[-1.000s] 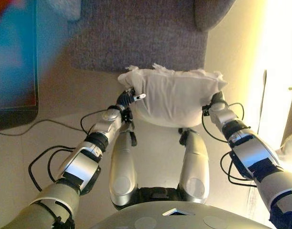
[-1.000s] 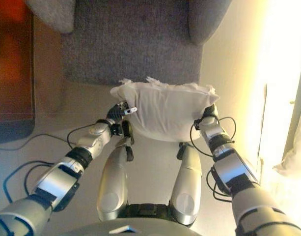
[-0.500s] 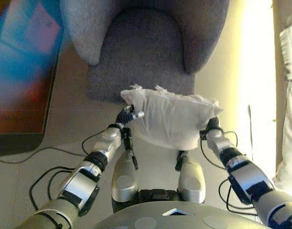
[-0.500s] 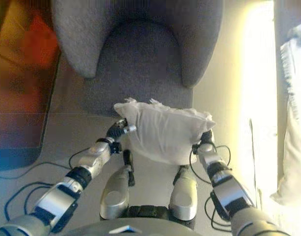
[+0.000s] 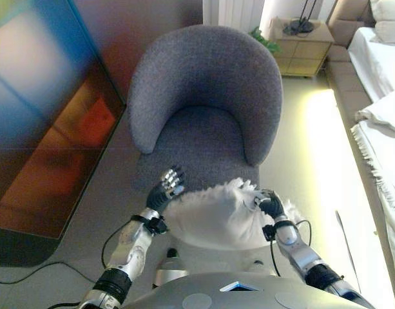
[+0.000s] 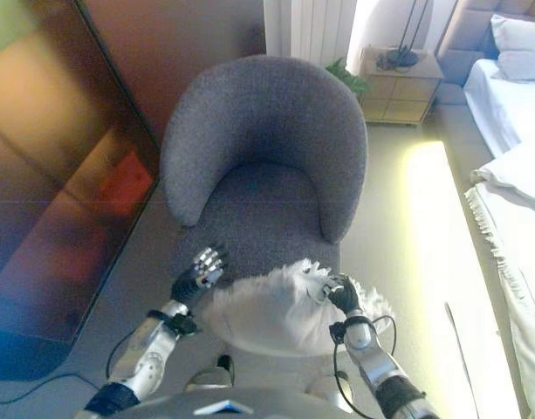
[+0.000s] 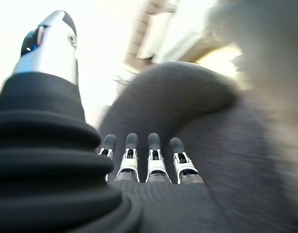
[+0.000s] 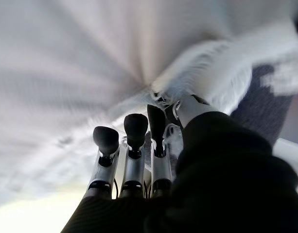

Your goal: Pick up the cushion and take it to the sofa

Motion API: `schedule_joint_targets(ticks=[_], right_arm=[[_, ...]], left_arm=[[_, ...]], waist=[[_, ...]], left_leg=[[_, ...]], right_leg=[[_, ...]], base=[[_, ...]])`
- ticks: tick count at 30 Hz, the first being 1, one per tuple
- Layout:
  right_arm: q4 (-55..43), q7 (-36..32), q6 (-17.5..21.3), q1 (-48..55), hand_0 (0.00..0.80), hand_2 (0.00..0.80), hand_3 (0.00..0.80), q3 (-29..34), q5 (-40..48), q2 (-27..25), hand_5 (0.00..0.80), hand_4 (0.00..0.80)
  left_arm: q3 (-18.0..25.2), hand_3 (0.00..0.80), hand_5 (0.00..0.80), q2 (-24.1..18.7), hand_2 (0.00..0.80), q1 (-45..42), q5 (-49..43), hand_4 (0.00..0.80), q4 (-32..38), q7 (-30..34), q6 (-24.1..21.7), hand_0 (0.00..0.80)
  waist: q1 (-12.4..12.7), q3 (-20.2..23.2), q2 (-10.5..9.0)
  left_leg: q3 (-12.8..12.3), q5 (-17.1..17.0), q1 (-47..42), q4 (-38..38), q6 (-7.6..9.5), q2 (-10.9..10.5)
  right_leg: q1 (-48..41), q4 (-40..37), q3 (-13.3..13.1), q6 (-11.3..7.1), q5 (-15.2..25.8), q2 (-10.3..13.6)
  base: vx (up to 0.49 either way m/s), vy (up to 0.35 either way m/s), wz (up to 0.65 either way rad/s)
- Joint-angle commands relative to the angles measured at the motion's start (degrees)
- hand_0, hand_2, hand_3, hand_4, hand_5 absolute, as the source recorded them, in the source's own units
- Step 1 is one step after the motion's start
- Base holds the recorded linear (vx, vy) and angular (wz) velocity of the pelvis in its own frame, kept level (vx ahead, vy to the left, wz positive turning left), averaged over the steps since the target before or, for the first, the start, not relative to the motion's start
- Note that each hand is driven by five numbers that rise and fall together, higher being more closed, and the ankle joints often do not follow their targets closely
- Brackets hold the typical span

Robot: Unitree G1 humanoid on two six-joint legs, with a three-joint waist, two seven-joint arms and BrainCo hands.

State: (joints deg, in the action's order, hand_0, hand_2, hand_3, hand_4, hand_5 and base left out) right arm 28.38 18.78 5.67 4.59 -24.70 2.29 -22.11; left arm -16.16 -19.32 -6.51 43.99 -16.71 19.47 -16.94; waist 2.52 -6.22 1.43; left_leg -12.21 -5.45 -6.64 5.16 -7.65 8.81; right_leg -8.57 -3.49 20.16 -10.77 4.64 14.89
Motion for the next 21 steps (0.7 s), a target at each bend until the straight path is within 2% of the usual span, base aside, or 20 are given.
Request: schedule_joint_targets(ticks=[1, 7, 15, 21], right_arm=[[-9.98, 0.63, 7.07, -6.96, 0.800, 0.800, 0.800, 3.13, -1.74, -1.72, 0.800, 0.800], [-10.38, 0.63, 7.56, -7.61, 0.800, 0.800, 0.800, 2.35, -3.08, -1.78, 0.800, 0.800], [-9.82, 1.46, 7.87, -8.44, 0.800, 0.800, 0.800, 2.46, -2.96, -1.38, 0.800, 0.800], [-11.76, 1.49, 11.53, -10.26, 0.800, 0.800, 0.800, 1.46, -2.65, -0.77, 0.800, 0.800]], left_arm=[[0.63, 0.000, 0.000, -1.62, 0.000, 3.17, 2.86, 0.000, 3.80, 2.65, -2.36, 0.000], [0.15, 0.000, 0.000, -1.42, 0.000, 3.81, 2.50, 0.000, 3.93, 1.89, -2.11, 0.000], [1.67, 0.000, 0.000, -1.36, 0.000, 4.38, 2.98, 0.000, 4.45, 0.60, -1.11, 0.000], [1.32, 0.000, 0.000, -1.42, 0.000, 5.99, 2.10, 0.000, 7.05, 0.03, -3.38, 0.000]], waist=[[0.68, 0.88, -1.09], [0.80, 1.94, -1.49], [0.86, 2.79, -1.47], [1.23, 3.24, -1.50]], left_leg=[[-0.33, 3.59, -2.85, -0.95, -0.55, 5.14], [0.07, 3.89, -3.47, -0.16, -0.57, 5.02], [0.37, 4.36, -3.63, -0.16, -0.55, 4.77], [0.77, 4.65, -3.55, -0.16, -0.49, 4.59]], right_leg=[[-0.66, 0.23, 2.76, -1.47, 1.02, 4.35], [-1.48, -0.83, 3.10, -1.55, 1.35, 4.13], [-1.83, -1.27, 3.02, -1.55, 1.45, 4.29], [-2.10, -1.51, 3.31, -1.43, 1.46, 4.25]], base=[[-0.033, 0.005, -0.06], [-0.048, 0.008, -0.02], [-0.037, 0.015, 0.00], [-0.040, 0.013, 0.00]])
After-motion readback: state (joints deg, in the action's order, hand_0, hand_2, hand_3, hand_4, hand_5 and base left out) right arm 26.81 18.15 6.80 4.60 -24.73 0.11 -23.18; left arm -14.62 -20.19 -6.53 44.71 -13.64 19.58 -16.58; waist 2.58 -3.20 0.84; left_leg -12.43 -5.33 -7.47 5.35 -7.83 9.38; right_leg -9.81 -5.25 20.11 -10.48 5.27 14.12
